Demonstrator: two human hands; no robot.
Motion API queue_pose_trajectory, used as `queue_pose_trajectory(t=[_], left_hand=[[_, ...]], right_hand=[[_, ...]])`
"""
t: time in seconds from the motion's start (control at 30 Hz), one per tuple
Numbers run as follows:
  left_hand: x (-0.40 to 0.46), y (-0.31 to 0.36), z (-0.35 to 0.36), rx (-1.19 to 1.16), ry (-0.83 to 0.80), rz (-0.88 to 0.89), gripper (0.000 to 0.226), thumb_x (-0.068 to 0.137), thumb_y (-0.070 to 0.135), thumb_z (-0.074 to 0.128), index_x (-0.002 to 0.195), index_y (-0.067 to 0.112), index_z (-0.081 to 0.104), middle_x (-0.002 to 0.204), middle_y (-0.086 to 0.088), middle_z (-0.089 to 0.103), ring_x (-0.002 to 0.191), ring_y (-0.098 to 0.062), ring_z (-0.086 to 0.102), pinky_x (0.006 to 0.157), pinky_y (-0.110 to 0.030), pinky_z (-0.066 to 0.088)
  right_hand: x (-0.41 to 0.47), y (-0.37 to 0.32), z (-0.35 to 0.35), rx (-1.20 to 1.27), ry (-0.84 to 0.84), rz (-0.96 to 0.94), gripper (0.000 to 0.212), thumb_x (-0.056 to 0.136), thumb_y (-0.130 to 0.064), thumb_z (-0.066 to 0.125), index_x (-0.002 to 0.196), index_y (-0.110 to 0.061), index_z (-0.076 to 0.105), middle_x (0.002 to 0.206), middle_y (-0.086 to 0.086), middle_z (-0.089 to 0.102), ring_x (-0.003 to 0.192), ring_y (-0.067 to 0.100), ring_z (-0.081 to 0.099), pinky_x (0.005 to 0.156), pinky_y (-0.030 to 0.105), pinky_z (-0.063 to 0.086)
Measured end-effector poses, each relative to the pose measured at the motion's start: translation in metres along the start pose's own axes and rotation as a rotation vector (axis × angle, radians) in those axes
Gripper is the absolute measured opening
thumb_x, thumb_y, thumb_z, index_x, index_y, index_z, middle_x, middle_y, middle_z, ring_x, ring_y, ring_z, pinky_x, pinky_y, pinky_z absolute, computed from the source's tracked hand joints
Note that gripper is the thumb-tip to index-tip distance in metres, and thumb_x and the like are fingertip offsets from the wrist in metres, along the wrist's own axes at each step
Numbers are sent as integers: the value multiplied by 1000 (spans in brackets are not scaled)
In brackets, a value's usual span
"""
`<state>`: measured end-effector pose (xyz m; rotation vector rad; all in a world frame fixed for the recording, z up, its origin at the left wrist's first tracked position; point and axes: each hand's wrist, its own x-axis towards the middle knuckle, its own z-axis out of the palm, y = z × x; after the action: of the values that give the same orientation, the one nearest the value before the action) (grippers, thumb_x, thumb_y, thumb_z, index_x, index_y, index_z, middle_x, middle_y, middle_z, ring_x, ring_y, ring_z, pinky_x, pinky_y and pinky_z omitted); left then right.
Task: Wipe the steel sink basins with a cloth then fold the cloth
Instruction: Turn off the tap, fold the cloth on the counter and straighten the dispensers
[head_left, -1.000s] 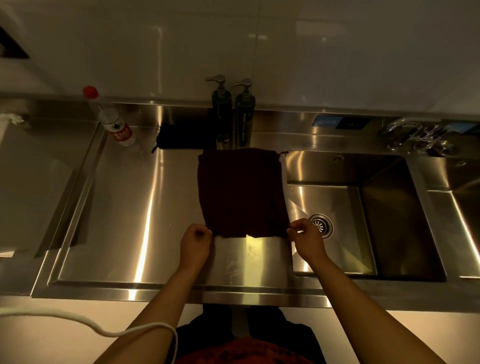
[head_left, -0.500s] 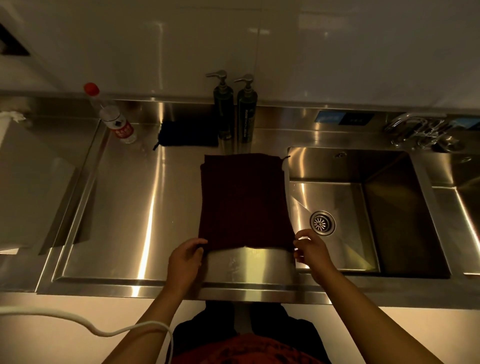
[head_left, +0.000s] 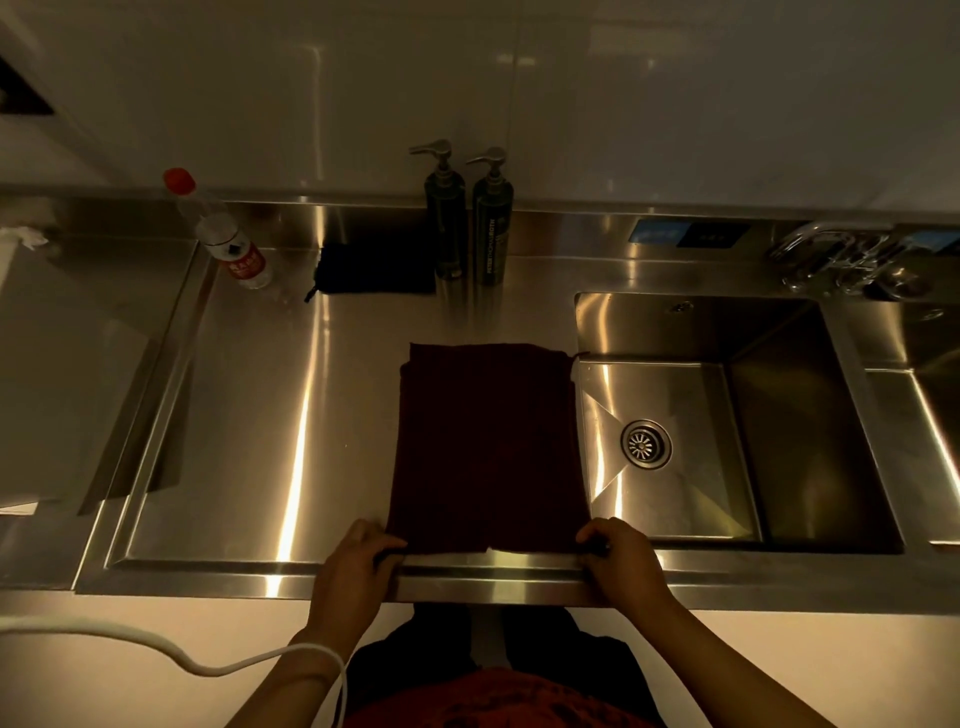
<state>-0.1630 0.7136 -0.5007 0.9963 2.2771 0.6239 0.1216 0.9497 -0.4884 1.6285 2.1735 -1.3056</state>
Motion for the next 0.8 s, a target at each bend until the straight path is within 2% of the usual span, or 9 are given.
queue_pose_trajectory(t=[0.13,0.23,0.33,0.43,0.57,0.63,0.73,0.8], left_hand=[[5,0,-5,-16,-21,39,25,86,10,82,100,30,79,116,27,50,105,3,57,88,-4,41],[15,9,-10,-22,-93,20,12,86,26,83,93,35,78,120,21,53,111,2,51,94,-12,38],[30,19,-14,-175,1,-115,12,89,28,81,87,37,73,105,19,65,97,0,62,82,-15,46],[44,27,-16,-296,29,-299,17,91,29,79,105,27,69,93,11,71,86,-6,68,75,-23,53],[48,27,-8,-193,-9,-340,32,90,22,80,118,23,64,85,12,69,79,-2,64,66,-15,45],[45,25,-4,-163,7,-366,32,90,19,79,119,21,64,85,12,69,79,-4,65,68,-18,47],[38,26,-4,-80,13,-382,23,93,26,76,113,25,65,94,7,71,87,-15,68,76,-29,52],[33,29,-4,-28,25,-335,15,93,31,76,103,30,65,87,11,68,80,-11,65,67,-25,48]], right_hand=[[8,-2,-6,-90,6,-71,26,83,-15,82,83,-36,66,103,-22,47,90,0,55,70,5,41],[16,-4,-13,-134,-72,-113,23,78,-22,85,84,-35,67,106,-22,47,92,1,53,72,5,40],[24,-12,-20,-28,-18,-77,21,82,-28,81,94,-34,65,104,-17,57,87,6,60,70,13,44],[30,-18,-21,57,-11,25,22,88,-25,78,102,-27,62,95,-7,65,84,8,63,67,19,46],[28,-18,-11,80,10,102,24,88,-19,79,103,-26,61,86,-4,66,78,10,64,65,19,47],[25,-16,-7,125,53,141,24,87,-15,78,104,-23,64,89,-3,67,80,11,65,68,21,49],[23,-15,-4,183,89,188,21,87,-12,77,104,-20,67,92,-5,68,83,10,65,67,19,48],[21,-15,-4,213,83,179,18,86,-13,77,99,-22,68,87,-8,69,82,8,65,66,17,46]])
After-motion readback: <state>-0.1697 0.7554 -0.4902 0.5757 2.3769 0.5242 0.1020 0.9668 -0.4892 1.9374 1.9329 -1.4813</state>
